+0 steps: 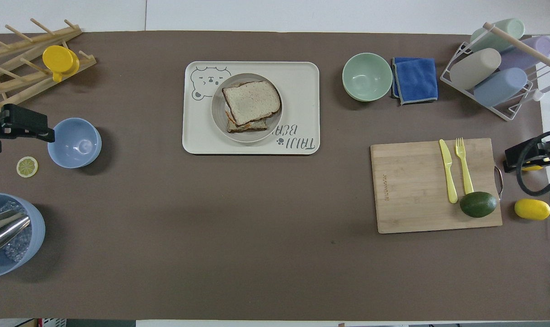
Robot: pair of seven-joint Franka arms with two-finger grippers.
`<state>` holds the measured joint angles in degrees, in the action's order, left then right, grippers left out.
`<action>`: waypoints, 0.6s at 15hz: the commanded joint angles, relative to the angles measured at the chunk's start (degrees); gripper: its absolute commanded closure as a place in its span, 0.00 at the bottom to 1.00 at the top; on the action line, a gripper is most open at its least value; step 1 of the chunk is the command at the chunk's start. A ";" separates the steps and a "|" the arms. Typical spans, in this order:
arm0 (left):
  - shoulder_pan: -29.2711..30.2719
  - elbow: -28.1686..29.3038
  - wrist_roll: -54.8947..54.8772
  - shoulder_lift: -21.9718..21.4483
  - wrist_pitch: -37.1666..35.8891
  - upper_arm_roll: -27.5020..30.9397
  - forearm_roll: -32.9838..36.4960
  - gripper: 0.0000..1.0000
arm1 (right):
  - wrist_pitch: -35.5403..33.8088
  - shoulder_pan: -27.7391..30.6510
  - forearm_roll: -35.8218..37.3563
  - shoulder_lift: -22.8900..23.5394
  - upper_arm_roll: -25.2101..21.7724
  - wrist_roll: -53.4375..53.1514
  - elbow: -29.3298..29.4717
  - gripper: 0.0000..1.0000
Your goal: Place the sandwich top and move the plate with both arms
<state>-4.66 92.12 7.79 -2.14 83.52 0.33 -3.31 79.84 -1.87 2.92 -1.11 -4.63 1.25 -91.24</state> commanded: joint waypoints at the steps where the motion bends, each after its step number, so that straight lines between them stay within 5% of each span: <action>1: -0.70 11.57 -2.24 -5.67 6.98 -0.51 2.08 0.00 | 0.22 0.81 -1.16 -0.91 0.23 0.95 -0.78 0.00; 9: 4.57 -1.85 -3.39 0.30 -0.90 -3.75 1.73 0.00 | 0.22 0.81 -1.16 -0.91 0.23 0.95 -0.78 0.00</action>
<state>-3.02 94.03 5.46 -3.64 85.69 -1.07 -2.58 79.84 -1.87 2.92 -1.11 -4.63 1.25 -91.24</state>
